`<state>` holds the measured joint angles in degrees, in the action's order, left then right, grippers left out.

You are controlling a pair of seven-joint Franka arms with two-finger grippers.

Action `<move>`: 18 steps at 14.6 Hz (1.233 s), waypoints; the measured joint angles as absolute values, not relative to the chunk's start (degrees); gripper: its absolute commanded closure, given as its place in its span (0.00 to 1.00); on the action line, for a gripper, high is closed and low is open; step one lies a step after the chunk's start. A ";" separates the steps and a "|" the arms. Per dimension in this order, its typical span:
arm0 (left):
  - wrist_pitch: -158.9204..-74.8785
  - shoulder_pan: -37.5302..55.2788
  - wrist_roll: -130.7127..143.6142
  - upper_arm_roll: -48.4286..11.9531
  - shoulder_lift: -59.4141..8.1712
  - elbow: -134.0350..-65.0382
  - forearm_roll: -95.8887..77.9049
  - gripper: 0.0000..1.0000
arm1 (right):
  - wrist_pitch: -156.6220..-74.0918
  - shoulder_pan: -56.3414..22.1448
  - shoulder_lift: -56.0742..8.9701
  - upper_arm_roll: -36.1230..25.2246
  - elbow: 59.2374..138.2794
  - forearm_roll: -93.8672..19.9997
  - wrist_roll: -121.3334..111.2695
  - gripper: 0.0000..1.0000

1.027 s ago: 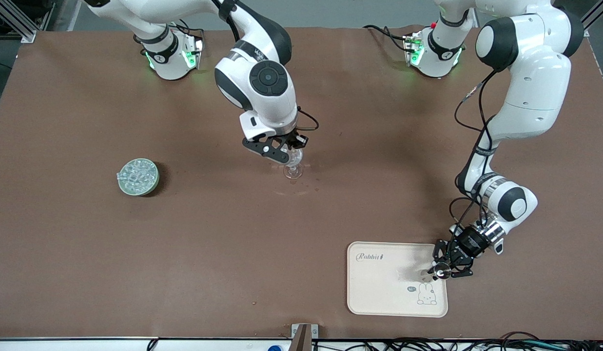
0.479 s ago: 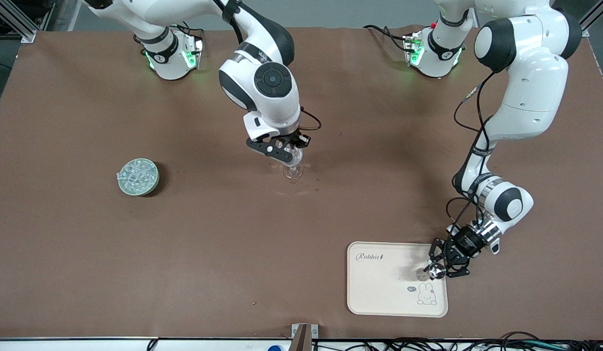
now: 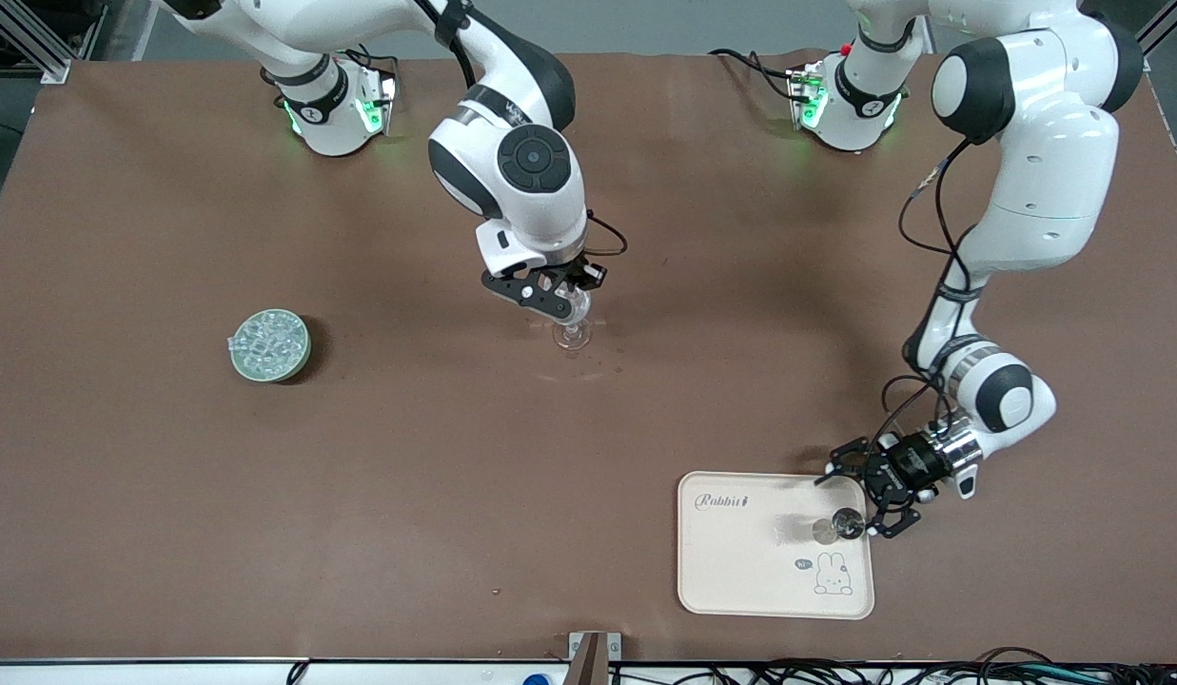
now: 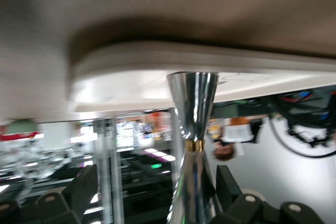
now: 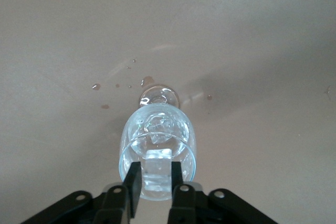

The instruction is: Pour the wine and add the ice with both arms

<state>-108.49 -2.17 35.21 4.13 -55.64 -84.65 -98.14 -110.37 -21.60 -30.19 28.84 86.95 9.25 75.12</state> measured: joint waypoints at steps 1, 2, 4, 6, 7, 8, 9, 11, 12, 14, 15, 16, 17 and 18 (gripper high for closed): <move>-104.46 -2.61 35.15 6.39 -55.60 -84.64 -96.32 0.00 | -110.38 -21.60 -30.19 28.84 86.95 9.25 75.13 0.41; -101.41 -3.02 35.03 8.42 -55.49 -84.64 -95.31 0.00 | -110.40 -21.60 -30.19 28.84 86.95 9.26 75.14 0.39; -98.52 -3.71 34.97 10.82 -54.98 -84.62 -94.60 0.00 | -110.53 -21.60 -30.19 28.84 86.94 9.27 75.14 0.39; -98.07 -3.69 34.92 11.53 -54.32 -84.58 -94.00 0.00 | -110.59 -21.60 -30.19 28.84 86.93 9.27 75.15 0.39; -98.07 -3.45 34.81 11.94 -53.83 -84.39 -92.12 0.00 | -110.61 -21.60 -30.19 28.84 86.92 9.28 75.15 0.37; -98.07 -3.22 34.67 12.36 -53.12 -83.87 -88.73 0.00 | -110.64 -21.60 -30.19 28.84 86.92 9.28 75.15 0.34; -98.07 -3.16 34.61 12.54 -52.24 -82.86 -84.55 0.00 | -110.70 -21.60 -30.19 28.84 86.91 9.33 75.15 0.30; -98.08 -3.17 34.61 12.83 -50.39 -79.46 -75.75 0.00 | -110.87 -21.61 -30.19 28.85 86.88 9.45 75.19 0.07; -98.09 -3.17 34.62 13.01 -49.43 -77.64 -71.73 0.00 | -110.91 -21.61 -30.19 28.85 86.85 9.47 75.24 0.03; -98.20 -3.21 34.66 13.34 -47.79 -73.84 -64.55 0.00 | -110.96 -21.65 -30.19 28.86 86.84 9.60 75.29 0.01; -98.32 -3.15 34.66 13.74 -47.10 -71.93 -61.95 0.00 | -110.96 -21.77 -30.24 28.86 86.85 9.96 75.29 0.01; -98.59 -3.05 34.42 14.27 -46.38 -70.32 -60.05 0.00 | -110.96 -21.93 -30.36 28.86 86.86 10.30 75.31 0.00; -99.42 -2.96 33.39 14.78 -45.58 -68.99 -58.74 0.00 | -110.96 -22.13 -30.55 28.86 86.87 10.50 75.39 0.00; -100.79 -2.91 31.89 15.15 -44.62 -68.22 -58.12 0.00 | -111.00 -22.28 -30.69 28.86 86.86 10.58 75.62 0.00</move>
